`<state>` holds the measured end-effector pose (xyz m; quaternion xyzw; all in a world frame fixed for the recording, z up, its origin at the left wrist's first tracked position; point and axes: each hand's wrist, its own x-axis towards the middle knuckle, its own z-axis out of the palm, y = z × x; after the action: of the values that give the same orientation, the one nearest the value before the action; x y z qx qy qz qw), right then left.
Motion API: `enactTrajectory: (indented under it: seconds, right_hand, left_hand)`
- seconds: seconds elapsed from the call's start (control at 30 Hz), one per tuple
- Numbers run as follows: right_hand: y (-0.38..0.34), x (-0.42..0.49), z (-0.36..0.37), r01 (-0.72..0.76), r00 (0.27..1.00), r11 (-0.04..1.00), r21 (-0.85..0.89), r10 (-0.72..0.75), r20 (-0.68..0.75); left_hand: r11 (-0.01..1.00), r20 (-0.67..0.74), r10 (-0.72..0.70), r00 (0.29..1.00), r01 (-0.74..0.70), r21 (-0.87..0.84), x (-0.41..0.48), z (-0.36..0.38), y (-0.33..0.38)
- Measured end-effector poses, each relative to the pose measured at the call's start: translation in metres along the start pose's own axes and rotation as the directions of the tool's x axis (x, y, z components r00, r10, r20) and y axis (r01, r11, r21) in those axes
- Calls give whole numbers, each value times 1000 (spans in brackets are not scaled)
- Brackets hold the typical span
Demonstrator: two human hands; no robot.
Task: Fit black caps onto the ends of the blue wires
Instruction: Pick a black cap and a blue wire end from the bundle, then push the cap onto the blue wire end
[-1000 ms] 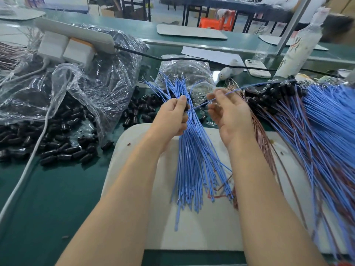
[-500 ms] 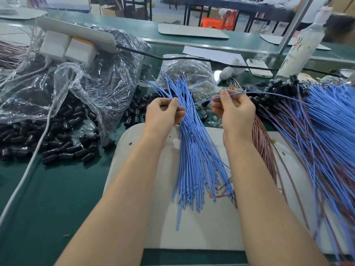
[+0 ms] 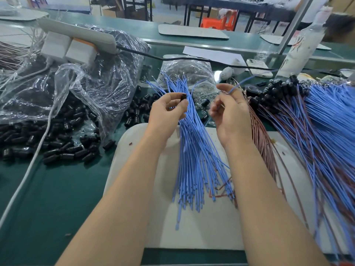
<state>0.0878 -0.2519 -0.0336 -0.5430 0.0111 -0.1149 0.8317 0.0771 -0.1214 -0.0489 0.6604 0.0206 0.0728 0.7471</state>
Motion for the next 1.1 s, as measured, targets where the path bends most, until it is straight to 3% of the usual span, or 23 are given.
enactTrajectory:
  seconds: [0.17,0.37,0.53,0.67,0.73,0.8,0.87,0.9,0.97,1.1]
  right_hand:
    - [5,-5,2,24,978,972,-233,25,205]
    - [5,-4,-1,185,972,889,-419,-101,214]
    - [10,6,-7,23,1000,947,-319,-18,20]
    - [6,10,-19,23,986,908,-419,-89,-139]
    - [4,9,-19,4,986,904,-427,-75,-151]
    - [3,9,-18,-58,985,932,-357,-6,-175]
    - [-2,9,-17,-138,978,983,-125,116,-171]
    - [-6,9,-17,-172,973,985,8,172,-152]
    - [-11,8,-18,-183,976,974,131,196,-94]
    - [-14,3,-17,-80,997,996,38,79,14]
  left_hand:
    - [987,89,-21,996,35,-158,-3,3,4]
    - [977,146,-61,987,89,-193,-6,3,9]
    - [936,159,-66,985,116,-332,-3,-2,13]
    - [922,126,-91,988,131,-364,-1,-2,9]
    - [948,108,-70,992,100,-303,-1,-1,7]
    - [999,48,21,999,-19,-40,-1,0,3]
    - [960,11,144,989,-143,240,-2,3,-1]
    - [938,3,181,984,-173,300,-3,4,-2]
    - [925,-13,219,976,-203,322,-3,5,-3]
    - [925,-15,236,972,-220,309,-2,4,-5]
